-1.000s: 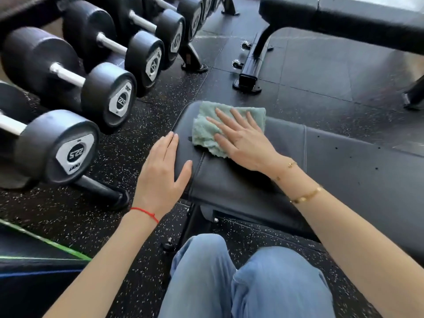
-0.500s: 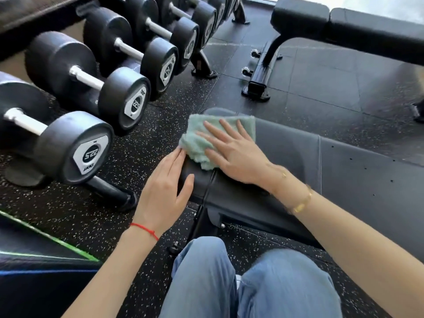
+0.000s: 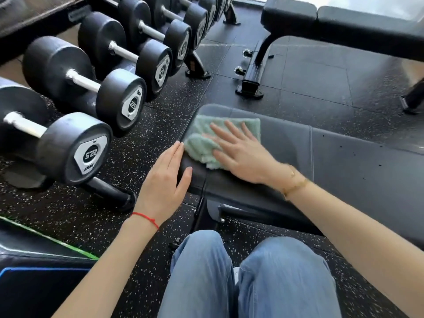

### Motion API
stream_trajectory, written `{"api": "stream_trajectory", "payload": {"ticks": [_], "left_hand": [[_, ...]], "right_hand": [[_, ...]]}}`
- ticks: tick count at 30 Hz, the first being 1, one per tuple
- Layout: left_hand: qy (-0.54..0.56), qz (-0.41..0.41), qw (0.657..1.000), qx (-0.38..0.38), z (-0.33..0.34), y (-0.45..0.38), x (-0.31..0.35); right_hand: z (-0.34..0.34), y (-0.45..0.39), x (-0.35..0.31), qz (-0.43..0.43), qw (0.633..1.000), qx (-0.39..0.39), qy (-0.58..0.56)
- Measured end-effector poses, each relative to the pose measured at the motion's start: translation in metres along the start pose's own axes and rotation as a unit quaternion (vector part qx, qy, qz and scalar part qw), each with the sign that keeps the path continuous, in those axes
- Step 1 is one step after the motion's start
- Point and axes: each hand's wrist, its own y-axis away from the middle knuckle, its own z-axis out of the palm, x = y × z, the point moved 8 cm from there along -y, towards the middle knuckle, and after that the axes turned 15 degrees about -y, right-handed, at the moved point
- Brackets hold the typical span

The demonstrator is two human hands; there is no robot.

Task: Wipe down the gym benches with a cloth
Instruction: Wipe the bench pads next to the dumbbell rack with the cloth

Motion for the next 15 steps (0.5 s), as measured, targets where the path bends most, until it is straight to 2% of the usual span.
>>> {"api": "stream_trajectory", "payload": {"ticks": [2,4,8,11,13,15], "left_hand": [[-0.008,0.008,1.000,-0.008,0.000,0.000,0.000],[-0.017,0.013,1.000,-0.009,0.000,0.000,-0.001],[-0.038,0.015,0.999,-0.006,-0.004,-0.002,0.002],[-0.045,0.010,0.999,0.001,-0.007,-0.009,0.005],[-0.048,0.012,0.999,0.004,-0.008,-0.017,0.010],[-0.053,0.020,0.998,0.000,-0.008,-0.026,0.016]], "right_hand": [[0.009,0.045,-0.019,-0.038,0.999,-0.009,-0.001],[0.005,0.066,-0.011,-0.030,0.999,-0.014,0.001],[-0.029,0.030,0.053,0.099,0.994,0.024,0.032],[-0.034,-0.003,0.063,0.174,0.983,0.047,0.026],[-0.024,0.002,0.045,0.143,0.989,0.039,0.023],[-0.012,0.036,0.021,0.071,0.997,0.023,0.023]]}}
